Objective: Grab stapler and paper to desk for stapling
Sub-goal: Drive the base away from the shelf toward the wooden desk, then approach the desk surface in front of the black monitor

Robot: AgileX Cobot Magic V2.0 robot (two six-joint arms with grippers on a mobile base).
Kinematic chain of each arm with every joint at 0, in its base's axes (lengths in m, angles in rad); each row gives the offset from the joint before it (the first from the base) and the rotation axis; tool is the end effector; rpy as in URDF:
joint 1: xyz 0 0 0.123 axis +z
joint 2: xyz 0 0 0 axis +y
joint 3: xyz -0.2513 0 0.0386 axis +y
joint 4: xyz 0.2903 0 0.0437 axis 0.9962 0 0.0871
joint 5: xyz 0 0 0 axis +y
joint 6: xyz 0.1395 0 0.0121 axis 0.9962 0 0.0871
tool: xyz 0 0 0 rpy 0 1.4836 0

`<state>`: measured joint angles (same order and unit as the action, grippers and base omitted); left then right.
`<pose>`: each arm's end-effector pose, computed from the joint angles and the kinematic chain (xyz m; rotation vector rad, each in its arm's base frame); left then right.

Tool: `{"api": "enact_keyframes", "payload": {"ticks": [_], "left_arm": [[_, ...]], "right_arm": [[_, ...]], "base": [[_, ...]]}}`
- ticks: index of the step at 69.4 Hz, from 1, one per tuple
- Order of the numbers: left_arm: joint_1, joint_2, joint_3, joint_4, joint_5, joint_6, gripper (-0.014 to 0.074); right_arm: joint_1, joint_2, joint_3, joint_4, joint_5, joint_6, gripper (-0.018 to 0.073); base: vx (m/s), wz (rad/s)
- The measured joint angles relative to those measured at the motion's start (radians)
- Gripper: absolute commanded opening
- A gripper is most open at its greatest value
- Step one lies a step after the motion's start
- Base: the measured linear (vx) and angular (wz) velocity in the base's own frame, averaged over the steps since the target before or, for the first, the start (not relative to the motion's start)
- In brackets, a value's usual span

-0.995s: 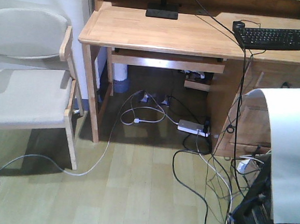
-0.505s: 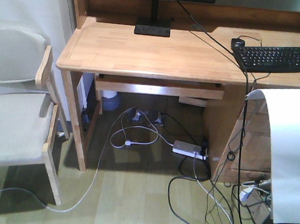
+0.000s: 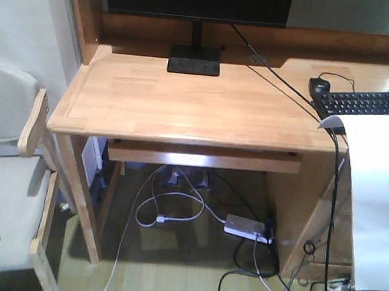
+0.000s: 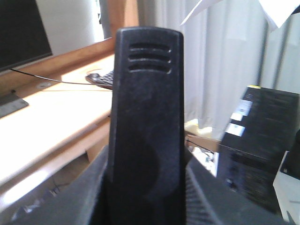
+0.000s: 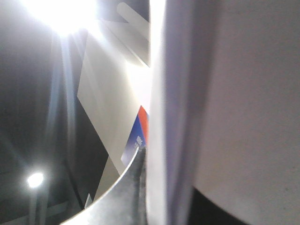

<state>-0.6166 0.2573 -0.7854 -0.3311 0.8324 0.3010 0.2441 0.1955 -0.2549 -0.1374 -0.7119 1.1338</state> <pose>0.0858 -0.1021 0.3826 0.7734 1.6190 -0.6055 0.1327 0.0460 0.3756 0.2090 0.7448 1.2466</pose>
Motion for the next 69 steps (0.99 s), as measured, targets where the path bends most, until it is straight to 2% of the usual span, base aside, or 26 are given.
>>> {"api": "enact_keyframes", "payload": {"ticks": [69], "left_arm": [[0.0,0.0,0.0,0.0,0.0,0.0,-0.0006]], "right_arm": [[0.0,0.0,0.0,0.0,0.001,0.0,-0.0006]], "base": [[0.38,0.01]]}}
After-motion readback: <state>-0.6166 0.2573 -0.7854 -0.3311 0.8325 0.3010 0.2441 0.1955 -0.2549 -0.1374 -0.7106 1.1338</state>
